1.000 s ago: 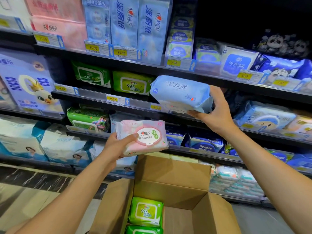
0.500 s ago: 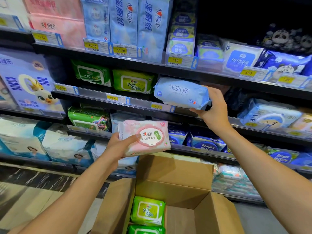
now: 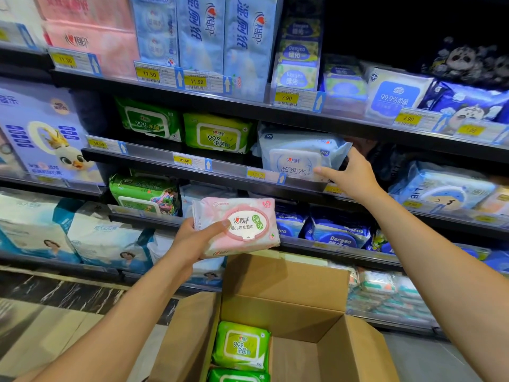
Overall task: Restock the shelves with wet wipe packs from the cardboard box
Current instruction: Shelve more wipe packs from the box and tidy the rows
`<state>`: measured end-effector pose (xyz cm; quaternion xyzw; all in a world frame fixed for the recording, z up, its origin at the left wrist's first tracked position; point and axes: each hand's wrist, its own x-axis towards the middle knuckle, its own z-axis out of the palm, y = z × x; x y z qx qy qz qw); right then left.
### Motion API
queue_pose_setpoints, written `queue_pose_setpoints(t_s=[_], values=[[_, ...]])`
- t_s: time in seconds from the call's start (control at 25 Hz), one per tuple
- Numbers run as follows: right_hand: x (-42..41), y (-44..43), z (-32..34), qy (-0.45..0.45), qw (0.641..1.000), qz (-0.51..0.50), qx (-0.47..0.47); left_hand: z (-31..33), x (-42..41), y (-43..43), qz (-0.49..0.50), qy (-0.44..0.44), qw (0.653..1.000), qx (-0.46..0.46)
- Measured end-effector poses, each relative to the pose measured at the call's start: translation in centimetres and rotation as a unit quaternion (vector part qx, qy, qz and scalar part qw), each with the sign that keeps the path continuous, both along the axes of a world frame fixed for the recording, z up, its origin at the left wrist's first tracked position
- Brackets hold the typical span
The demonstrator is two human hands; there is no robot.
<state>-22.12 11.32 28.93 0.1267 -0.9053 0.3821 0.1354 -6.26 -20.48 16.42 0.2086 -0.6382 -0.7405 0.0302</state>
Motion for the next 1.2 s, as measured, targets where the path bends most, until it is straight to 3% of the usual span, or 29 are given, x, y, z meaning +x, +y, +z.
queue_pose_setpoints(t_s=[0.32, 0.76, 1.08, 1.2], values=[[-1.8, 0.4, 0.6, -0.083, 0.995, -0.001, 0.05, 0.3, 0.3, 0.0, -0.002, 0.004, 1.0, 0.011], [-0.6, -1.1, 0.1, -0.101, 0.994, -0.004, 0.035, 1.6, 0.4, 0.7, -0.012, 0.029, 0.999, 0.025], [5.0, 1.0, -0.4, 0.024, 0.996, -0.06, 0.066, 3.3, 1.4, 2.3, -0.042, 0.057, 0.997, 0.036], [7.8, 1.9, -0.8, 0.033, 0.999, -0.025, 0.033, 4.1, 2.1, 3.3, -0.065, 0.068, 0.995, 0.039]])
